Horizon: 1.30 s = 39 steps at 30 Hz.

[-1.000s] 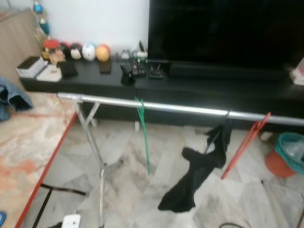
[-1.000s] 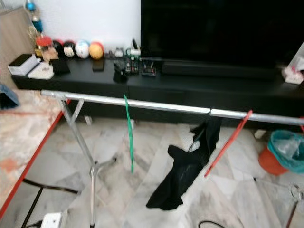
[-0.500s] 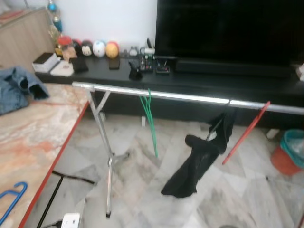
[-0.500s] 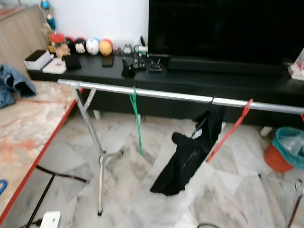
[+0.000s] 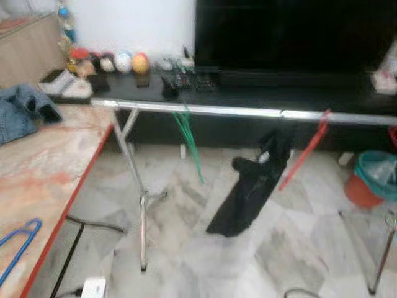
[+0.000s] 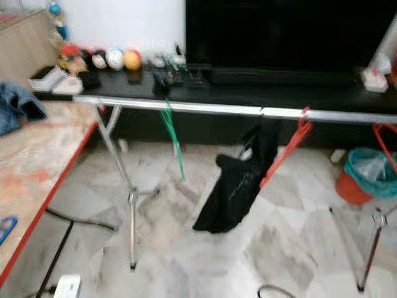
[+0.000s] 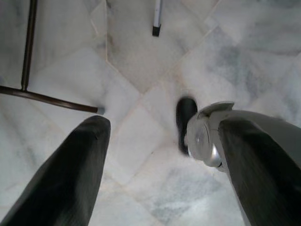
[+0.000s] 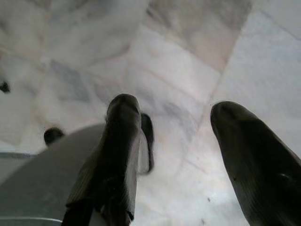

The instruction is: Hang hanger

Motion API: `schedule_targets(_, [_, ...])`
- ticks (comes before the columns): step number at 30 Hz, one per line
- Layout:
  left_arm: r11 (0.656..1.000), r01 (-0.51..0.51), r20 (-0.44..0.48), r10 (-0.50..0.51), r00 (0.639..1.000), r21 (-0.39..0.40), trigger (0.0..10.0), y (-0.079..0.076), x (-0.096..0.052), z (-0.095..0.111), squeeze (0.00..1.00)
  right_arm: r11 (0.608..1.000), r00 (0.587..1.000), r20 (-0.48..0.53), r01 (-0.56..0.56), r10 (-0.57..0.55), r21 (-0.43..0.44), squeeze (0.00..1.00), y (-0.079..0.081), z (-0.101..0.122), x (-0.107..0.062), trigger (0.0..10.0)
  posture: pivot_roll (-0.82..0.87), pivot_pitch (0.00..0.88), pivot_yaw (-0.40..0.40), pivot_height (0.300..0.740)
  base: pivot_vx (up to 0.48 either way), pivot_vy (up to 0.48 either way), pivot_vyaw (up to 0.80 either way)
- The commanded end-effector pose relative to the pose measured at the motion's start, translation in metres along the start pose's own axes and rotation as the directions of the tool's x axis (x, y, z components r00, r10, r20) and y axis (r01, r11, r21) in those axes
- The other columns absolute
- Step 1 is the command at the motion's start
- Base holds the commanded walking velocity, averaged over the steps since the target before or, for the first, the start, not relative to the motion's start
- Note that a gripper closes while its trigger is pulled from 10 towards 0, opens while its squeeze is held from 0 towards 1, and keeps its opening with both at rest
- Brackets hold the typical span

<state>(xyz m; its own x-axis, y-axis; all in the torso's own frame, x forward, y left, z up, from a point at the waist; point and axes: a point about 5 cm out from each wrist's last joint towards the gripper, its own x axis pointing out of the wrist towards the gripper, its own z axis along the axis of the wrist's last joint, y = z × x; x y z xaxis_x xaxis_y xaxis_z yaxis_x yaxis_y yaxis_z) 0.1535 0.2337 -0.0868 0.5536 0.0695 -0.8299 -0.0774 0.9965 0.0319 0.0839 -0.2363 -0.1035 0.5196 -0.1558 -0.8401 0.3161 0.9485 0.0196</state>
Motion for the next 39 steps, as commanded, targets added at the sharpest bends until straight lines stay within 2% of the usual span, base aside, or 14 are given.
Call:
schedule_targets(1, [1.0,-0.016,-0.005,0.016,1.0,-0.007,10.0,0.0061,-0.0012,-0.0013,0.0,1.0,1.0,-0.003,-0.008,0.008,0.012,0.0,0.004,-0.0013,0.0004,10.0,0.04,0.0,0.005,0.74,-0.247,0.0,0.0])
schedule_targets(18, [1.0,-0.016,-0.005,0.016,1.0,-0.004,10.0,0.0072,-0.0016,-0.0018,0.0,1.0,1.0,-0.004,-0.006,0.006,0.017,0.0,0.0048,-0.0027,0.0001,10.0,0.04,0.0,0.015,0.74,-0.247,0.0,0.0])
schedule_targets(33, [1.0,-0.014,-0.004,0.014,1.0,0.003,10.0,0.0061,-0.0014,-0.0014,0.0,1.0,1.0,-0.004,-0.009,0.009,0.01,0.0,0.0038,-0.0019,0.0001,10.0,0.04,0.0,0.009,0.74,0.0,0.0,0.0])
schedule_targets(39, [1.0,-0.01,-0.002,0.01,1.0,0.013,10.0,0.0061,-0.0014,-0.0011,0.0,1.0,1.0,-0.005,-0.01,0.01,0.007,0.0,0.0038,-0.0019,0.0001,10.0,0.04,0.0,0.008,0.74,0.0,-0.316,0.0])
